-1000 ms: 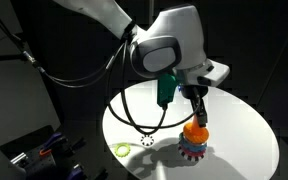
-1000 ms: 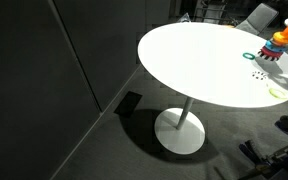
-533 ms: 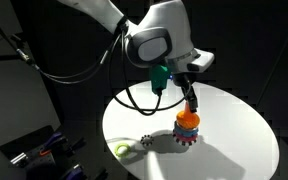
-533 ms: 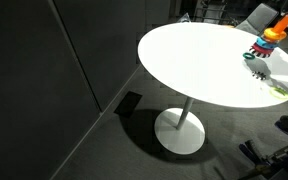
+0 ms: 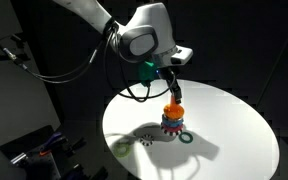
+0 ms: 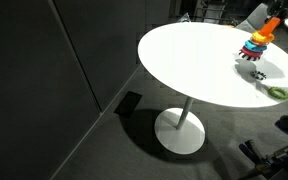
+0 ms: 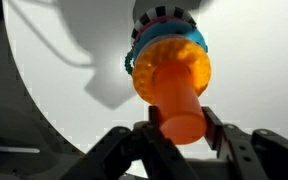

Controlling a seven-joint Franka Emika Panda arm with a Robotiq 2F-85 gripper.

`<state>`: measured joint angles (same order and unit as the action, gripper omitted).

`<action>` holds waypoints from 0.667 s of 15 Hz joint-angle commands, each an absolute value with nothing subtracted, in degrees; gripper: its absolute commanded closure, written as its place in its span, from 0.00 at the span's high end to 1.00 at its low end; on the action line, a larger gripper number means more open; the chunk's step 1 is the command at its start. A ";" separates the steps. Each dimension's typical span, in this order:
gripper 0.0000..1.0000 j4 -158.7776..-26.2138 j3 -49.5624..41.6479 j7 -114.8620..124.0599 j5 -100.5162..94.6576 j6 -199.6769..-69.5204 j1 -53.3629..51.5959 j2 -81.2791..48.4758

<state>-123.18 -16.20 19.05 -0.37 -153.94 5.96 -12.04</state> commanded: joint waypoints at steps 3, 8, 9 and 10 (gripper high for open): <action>0.20 -124.53 -13.74 20.27 -1.60 -151.87 4.79 -9.89; 0.20 -125.37 -11.57 20.17 -1.40 -151.37 3.72 -10.16; 0.20 -125.64 -11.34 20.42 -1.65 -151.41 3.40 -10.18; 0.20 -125.85 -11.21 20.64 -1.93 -151.49 3.11 -10.20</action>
<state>-124.92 -11.69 19.05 -0.48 -152.61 3.70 -11.77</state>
